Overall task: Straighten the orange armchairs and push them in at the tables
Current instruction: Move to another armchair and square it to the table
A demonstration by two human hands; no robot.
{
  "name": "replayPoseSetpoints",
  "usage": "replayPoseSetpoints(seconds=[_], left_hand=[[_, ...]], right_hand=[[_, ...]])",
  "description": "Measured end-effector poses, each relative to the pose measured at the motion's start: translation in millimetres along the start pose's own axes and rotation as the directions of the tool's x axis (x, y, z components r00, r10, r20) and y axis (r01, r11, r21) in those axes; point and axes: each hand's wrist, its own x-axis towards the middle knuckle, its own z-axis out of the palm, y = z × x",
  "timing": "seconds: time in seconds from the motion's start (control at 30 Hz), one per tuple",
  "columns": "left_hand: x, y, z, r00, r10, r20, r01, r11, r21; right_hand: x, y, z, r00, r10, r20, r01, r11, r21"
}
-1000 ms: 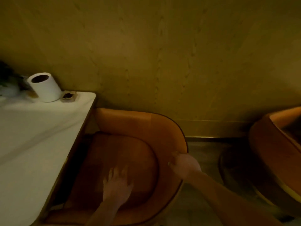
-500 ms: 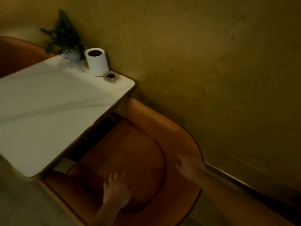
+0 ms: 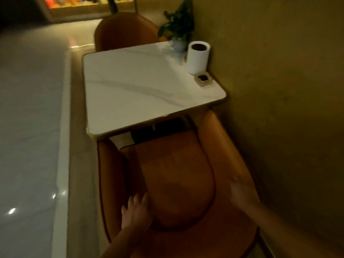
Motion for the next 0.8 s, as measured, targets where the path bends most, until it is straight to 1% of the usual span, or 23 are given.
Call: replayPoseSetpoints(seconds=[0.13, 0.23, 0.3, 0.37, 0.43, 0.57, 0.67, 0.73, 0.8], left_hand=[[-26, 9, 28, 0.987, -0.160, 0.008, 0.160, 0.984, -0.080], [-47, 15, 49, 0.971, -0.241, -0.006, 0.239, 0.968, -0.080], [-57, 17, 60, 0.962, -0.268, -0.052, 0.265, 0.963, -0.056], [-63, 20, 62, 0.951, -0.296, -0.090, 0.290, 0.954, -0.078], [-66, 23, 59, 0.942, -0.322, -0.094, 0.312, 0.944, -0.104], [-71, 28, 56, 0.936, -0.329, -0.122, 0.321, 0.943, -0.086], [-72, 32, 51, 0.935, -0.340, -0.096, 0.336, 0.940, -0.061], [-65, 29, 57, 0.919, -0.372, -0.129, 0.365, 0.928, -0.073], [-66, 26, 55, 0.916, -0.386, -0.108, 0.380, 0.922, -0.073]], right_hand=[[9, 22, 8, 0.985, -0.166, 0.055, 0.170, 0.982, -0.077], [12, 36, 15, 0.966, -0.249, 0.074, 0.255, 0.964, -0.080], [12, 46, 23, 0.958, -0.271, 0.091, 0.276, 0.960, -0.039], [11, 54, 30, 0.955, -0.278, 0.103, 0.281, 0.960, -0.013], [11, 59, 37, 0.955, -0.282, 0.090, 0.285, 0.958, -0.022], [13, 61, 42, 0.967, -0.255, -0.022, 0.255, 0.967, -0.004], [22, 66, 40, 0.987, -0.129, -0.094, 0.129, 0.992, -0.010], [36, 64, 46, 0.985, -0.068, -0.161, 0.066, 0.998, -0.022], [43, 66, 41, 0.987, -0.020, -0.158, 0.022, 1.000, 0.014]])
